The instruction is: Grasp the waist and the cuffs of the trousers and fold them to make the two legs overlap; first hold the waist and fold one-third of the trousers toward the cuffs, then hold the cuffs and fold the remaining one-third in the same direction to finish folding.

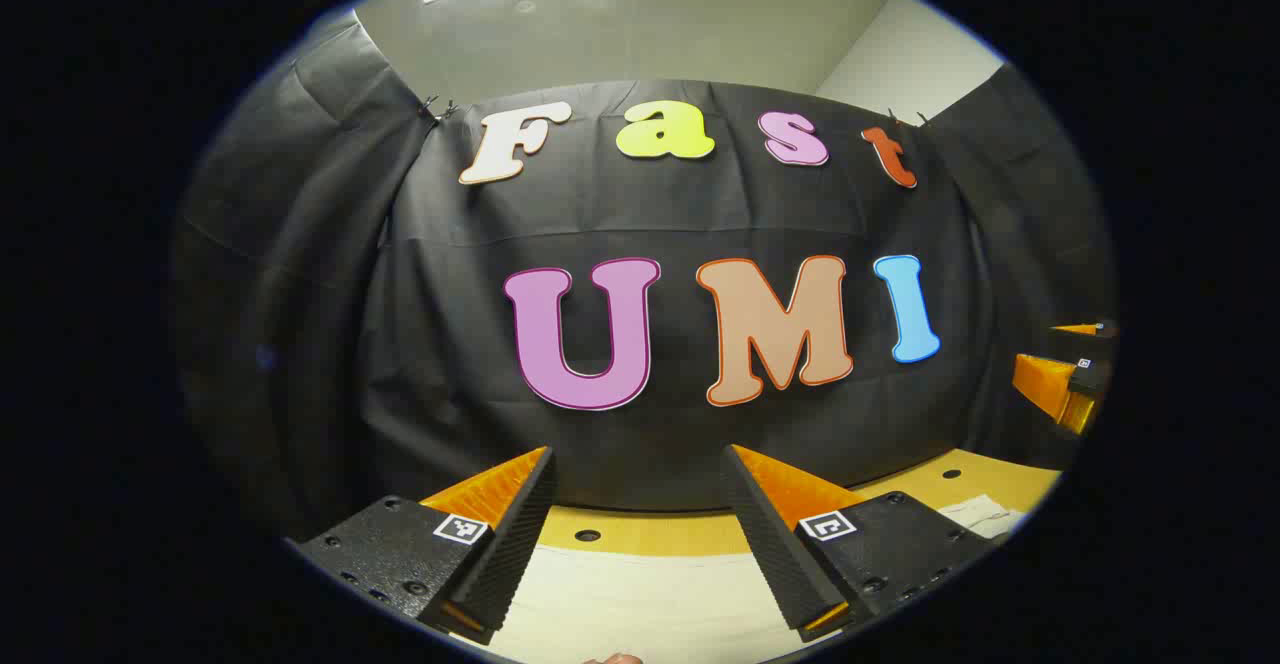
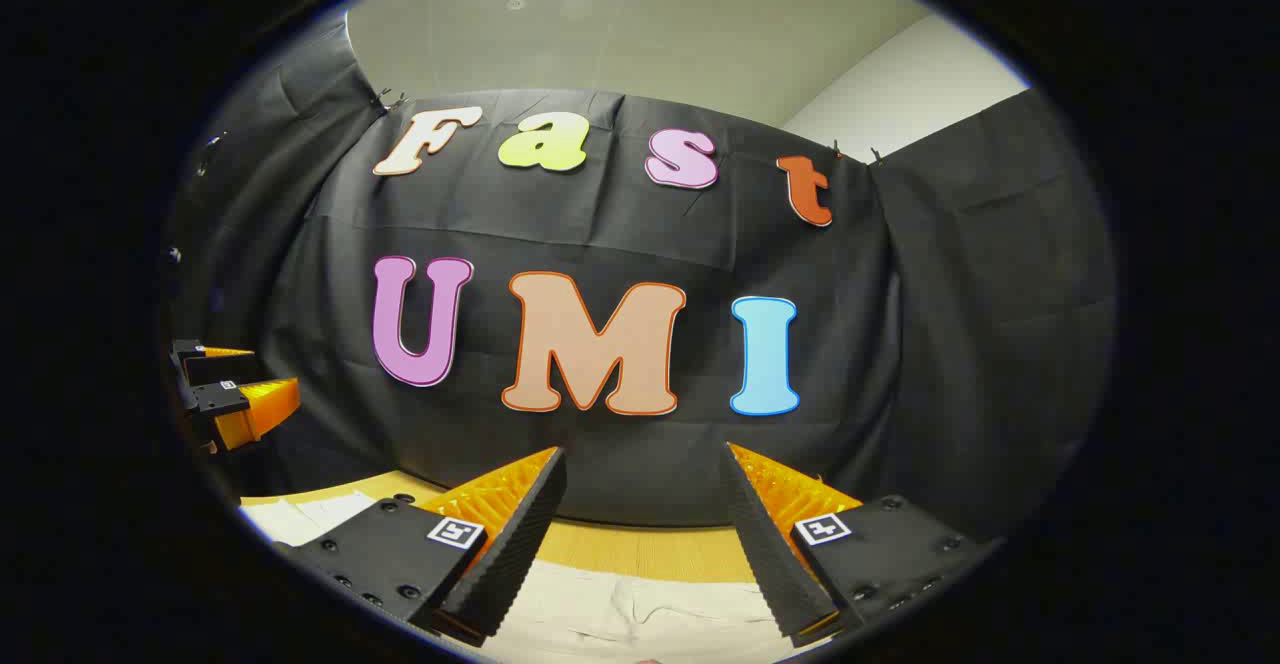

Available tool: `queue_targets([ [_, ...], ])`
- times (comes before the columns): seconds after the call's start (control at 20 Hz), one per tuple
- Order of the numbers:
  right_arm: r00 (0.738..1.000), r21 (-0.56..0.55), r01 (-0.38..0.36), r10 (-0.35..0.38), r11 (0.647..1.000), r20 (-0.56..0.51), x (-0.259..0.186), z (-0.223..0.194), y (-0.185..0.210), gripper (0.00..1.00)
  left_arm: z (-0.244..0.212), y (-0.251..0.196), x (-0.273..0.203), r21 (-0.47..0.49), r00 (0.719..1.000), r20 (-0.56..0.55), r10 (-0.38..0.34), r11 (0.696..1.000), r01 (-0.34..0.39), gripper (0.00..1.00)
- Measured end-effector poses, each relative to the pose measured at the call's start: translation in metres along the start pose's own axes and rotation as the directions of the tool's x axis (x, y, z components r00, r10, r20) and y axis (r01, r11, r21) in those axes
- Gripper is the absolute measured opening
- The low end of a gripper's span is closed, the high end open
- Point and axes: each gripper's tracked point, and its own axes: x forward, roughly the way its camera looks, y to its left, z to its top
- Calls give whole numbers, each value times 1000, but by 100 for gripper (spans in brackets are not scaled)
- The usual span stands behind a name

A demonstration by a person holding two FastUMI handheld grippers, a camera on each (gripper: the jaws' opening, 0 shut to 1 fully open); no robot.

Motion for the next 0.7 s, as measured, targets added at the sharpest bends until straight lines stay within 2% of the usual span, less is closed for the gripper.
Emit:
queue_targets([
  [0.05, 1000, 1, 3, -3, 1000, 0, 1, 1, -1, 98, 0, 2, 0, -1, 1000, -1, 4, 1000, -4, 96],
  [0.45, 1000, -11, 3, -3, 1000, 1, 1, 3, -3, 97, 4, 3, 1, 3, 1000, 3, 4, 1000, -4, 96],
  [0.5, 1000, -9, 6, -6, 1000, 2, 0, 3, -4, 98, 4, 2, 1, 2, 1000, -1, 2, 1000, -2, 99],
  [0.55, 1000, -5, 7, -7, 1000, 1, 0, 4, -5, 97, 3, 1, 1, -2, 1000, -4, -2, 1000, 2, 96],
  [0.7, 1000, -8, 15, -15, 1000, 0, 1, 4, -8, 98, 5, -1, 3, 2, 1000, 0, -5, 1000, 5, 96],
])
